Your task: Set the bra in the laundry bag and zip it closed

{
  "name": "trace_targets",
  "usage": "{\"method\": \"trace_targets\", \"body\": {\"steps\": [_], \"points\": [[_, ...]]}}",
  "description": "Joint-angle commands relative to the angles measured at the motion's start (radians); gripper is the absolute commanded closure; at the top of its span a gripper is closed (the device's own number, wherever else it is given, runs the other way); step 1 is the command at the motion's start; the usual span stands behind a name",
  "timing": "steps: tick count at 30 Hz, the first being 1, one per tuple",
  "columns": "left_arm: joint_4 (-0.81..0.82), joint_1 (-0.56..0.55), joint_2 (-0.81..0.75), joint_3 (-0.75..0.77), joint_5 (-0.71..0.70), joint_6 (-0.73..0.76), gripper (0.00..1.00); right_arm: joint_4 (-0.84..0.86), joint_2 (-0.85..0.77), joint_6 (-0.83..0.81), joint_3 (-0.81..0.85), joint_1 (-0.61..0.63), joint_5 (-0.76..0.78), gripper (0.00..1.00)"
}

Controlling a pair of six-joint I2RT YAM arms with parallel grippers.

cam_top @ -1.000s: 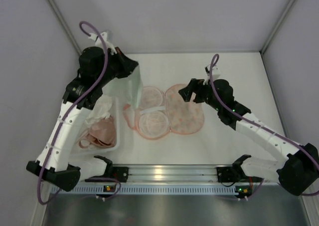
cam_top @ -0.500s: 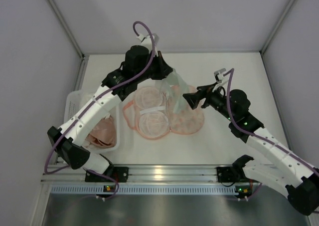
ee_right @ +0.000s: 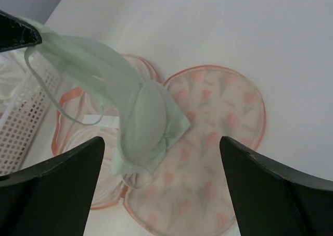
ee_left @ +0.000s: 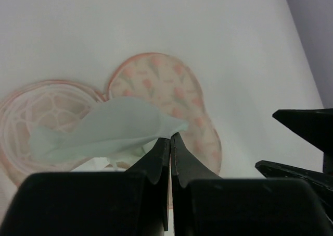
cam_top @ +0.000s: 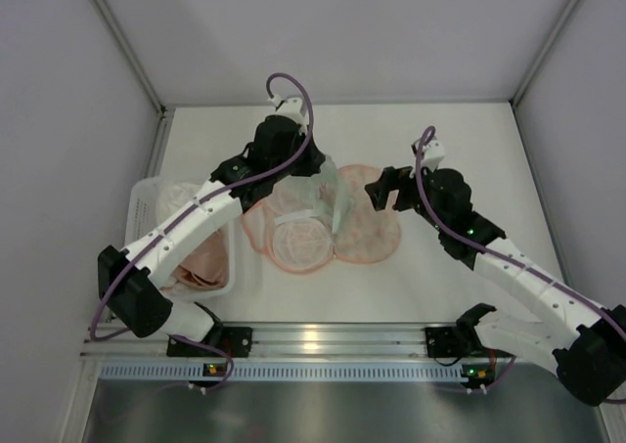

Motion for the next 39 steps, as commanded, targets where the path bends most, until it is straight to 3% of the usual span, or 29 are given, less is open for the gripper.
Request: {"method": "trace_targets", "body": {"steps": [1,5,8,14,19,28,31,35,39], "points": [[0.057,0.004,-0.060,-0.035,-0.083,0.002,1.00,-0.015,0.006,0.052,0.065,-0.008,-0.021,0.06],[0.052,0.004,-0.065,-0.065,-0.124,-0.013,1.00,0.029,0.092,0.222,0.042,-0.008,-0.184,0.08],[0.041,0.004,-0.075,-0.081,-0.172,-0.030,1.00,0.104,0.186,0.482,-0.010,-0.007,-0.195,0.08],[0.041,0.002,-0.095,-0.131,-0.189,-0.032,1.00,0.467,0.233,0.938,-0.175,-0.009,-0.206,0.05],[0.044,0.002,-0.098,-0.177,-0.195,-0.036,1.00,0.456,0.249,1.197,-0.152,-0.003,-0.202,0.01],[0.086,0.002,-0.111,-0.208,-0.135,-0.039,1.00,0.149,0.207,1.446,-0.062,0.118,0.003,0.01],[0.106,0.002,-0.135,-0.223,-0.120,-0.030,1.00,0.143,0.209,1.519,-0.053,0.166,0.086,0.01],[0.110,0.001,-0.175,-0.252,-0.115,-0.013,1.00,0.052,0.314,1.498,0.064,0.224,0.208,0.01],[0.113,0.002,-0.212,-0.282,-0.100,0.002,1.00,0.073,0.500,1.517,0.151,0.224,0.212,0.01]]}}
